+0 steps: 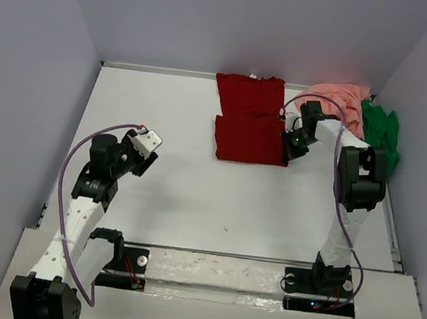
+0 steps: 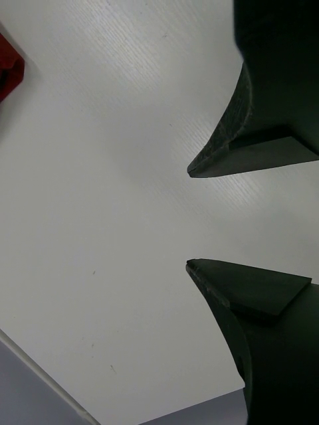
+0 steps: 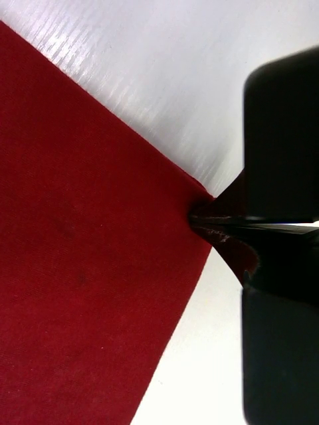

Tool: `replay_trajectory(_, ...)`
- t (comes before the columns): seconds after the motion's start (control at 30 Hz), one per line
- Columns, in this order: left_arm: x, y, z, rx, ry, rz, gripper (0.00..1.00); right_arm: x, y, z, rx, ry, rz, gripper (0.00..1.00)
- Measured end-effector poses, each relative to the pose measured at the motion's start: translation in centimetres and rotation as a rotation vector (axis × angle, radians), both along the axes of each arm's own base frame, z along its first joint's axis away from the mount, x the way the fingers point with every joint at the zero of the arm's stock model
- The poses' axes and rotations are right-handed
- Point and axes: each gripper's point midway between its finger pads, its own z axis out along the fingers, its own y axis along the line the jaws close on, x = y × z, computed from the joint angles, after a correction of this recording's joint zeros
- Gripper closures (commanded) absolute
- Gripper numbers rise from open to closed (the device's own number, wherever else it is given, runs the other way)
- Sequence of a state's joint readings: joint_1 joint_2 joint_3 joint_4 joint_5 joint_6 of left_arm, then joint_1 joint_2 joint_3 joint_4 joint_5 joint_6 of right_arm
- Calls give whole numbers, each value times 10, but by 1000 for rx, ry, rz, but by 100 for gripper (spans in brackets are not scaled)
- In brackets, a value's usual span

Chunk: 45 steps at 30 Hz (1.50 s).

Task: Fold and stack the t-shirts
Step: Fold the folded rectangular tshirt in 1/3 of the way

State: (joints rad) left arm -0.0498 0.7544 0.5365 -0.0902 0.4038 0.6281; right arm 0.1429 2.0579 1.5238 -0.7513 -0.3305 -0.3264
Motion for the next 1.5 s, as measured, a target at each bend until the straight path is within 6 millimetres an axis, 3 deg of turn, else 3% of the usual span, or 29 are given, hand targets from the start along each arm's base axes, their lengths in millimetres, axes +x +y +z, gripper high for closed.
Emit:
replay_trajectory(0.17,-1,-2,0,-4,0,-10,34,0,1,3,0,1,10,100)
replay_trajectory(0.3,-1,-3,0,-7,1,-14,34,0,6,17,14,-5,31,100)
replay_trajectory(0.4,-1,-5,-2,-11,9,-24,34,-1,7,44,24,-51,43,100)
replay_trajectory(0.53,1,-9,-9,-20,47,-45,34,-2,6,105,34,-195,53,100)
replay_trajectory(0.63,7,-12,-7,-28,71,-60,34,-4,2,139,29,-288,49,100)
replay_trajectory(0.73,16,-17,3,-35,76,-78,40,-14,-3,154,15,-337,40,100)
replay_trajectory(0.8,23,-21,10,-38,73,-93,46,-24,-7,147,-2,-329,32,100)
replay_trajectory(0.83,25,-24,12,-37,75,-102,55,-28,-9,141,-10,-315,29,100)
replay_trajectory(0.87,27,-28,14,-38,82,-114,58,-34,-12,130,-21,-295,24,100)
replay_trajectory(1.03,36,-56,12,-24,128,-190,55,-59,-23,85,-74,-189,7,100)
replay_trajectory(1.13,37,-72,5,-9,171,-231,55,-68,-28,71,-97,-155,-1,100)
replay_trajectory(1.23,42,-87,1,8,211,-263,57,-65,-30,70,-111,-165,-13,82)
replay_trajectory(1.3,48,-97,-4,16,239,-283,58,-60,-32,71,-120,-184,-24,77)
replay_trajectory(1.33,52,-104,-9,21,260,-297,57,-59,-33,71,-125,-188,-31,68)
replay_trajectory(1.5,56,-126,-31,24,361,-349,55,-48,-36,66,-151,-182,-50,60)
